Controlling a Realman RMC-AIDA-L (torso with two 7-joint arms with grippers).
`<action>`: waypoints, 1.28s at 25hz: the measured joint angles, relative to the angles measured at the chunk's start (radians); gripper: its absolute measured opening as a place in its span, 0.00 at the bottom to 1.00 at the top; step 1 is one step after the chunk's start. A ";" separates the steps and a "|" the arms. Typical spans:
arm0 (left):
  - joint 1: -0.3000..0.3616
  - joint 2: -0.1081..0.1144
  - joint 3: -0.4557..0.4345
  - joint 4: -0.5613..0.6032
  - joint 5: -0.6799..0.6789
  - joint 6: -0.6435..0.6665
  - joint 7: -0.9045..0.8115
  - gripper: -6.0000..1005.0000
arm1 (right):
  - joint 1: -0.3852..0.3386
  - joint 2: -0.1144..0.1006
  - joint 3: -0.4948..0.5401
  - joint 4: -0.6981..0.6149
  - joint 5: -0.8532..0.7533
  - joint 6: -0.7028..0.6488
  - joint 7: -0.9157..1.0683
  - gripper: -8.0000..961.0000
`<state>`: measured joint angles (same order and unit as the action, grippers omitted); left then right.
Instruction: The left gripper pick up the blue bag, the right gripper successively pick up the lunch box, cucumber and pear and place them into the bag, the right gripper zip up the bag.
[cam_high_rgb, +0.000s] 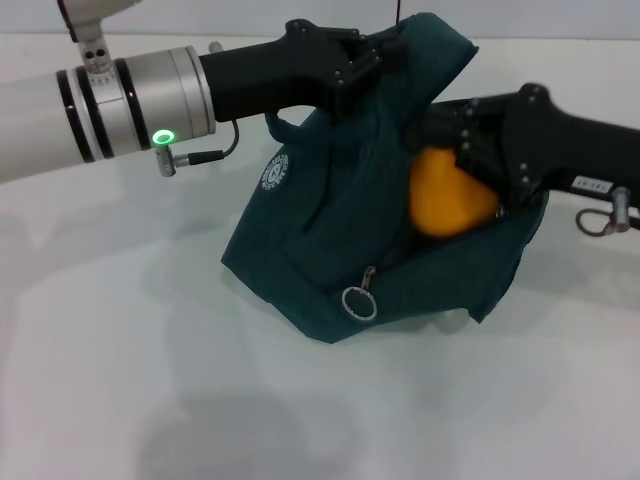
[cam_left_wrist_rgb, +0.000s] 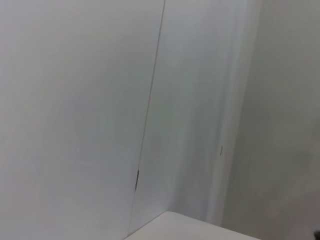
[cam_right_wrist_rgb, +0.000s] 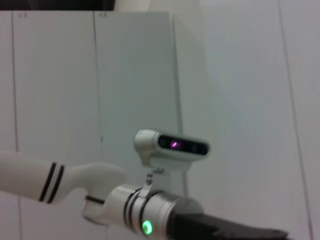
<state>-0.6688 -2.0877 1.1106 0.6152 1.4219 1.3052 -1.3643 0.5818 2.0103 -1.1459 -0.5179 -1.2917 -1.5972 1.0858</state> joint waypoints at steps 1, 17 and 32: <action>0.000 0.000 0.000 0.000 0.000 0.000 0.000 0.04 | 0.002 0.000 -0.012 0.000 0.000 0.001 0.007 0.05; 0.000 0.000 -0.004 -0.006 0.000 0.000 -0.002 0.05 | -0.038 -0.001 -0.015 -0.017 0.026 -0.015 0.097 0.20; 0.010 0.001 -0.008 -0.008 0.001 -0.001 0.004 0.05 | -0.273 -0.137 0.134 -0.074 -0.177 -0.303 0.025 0.45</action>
<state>-0.6592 -2.0865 1.1030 0.6072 1.4229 1.3041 -1.3607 0.3089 1.8736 -1.0119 -0.5917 -1.4691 -1.9001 1.1104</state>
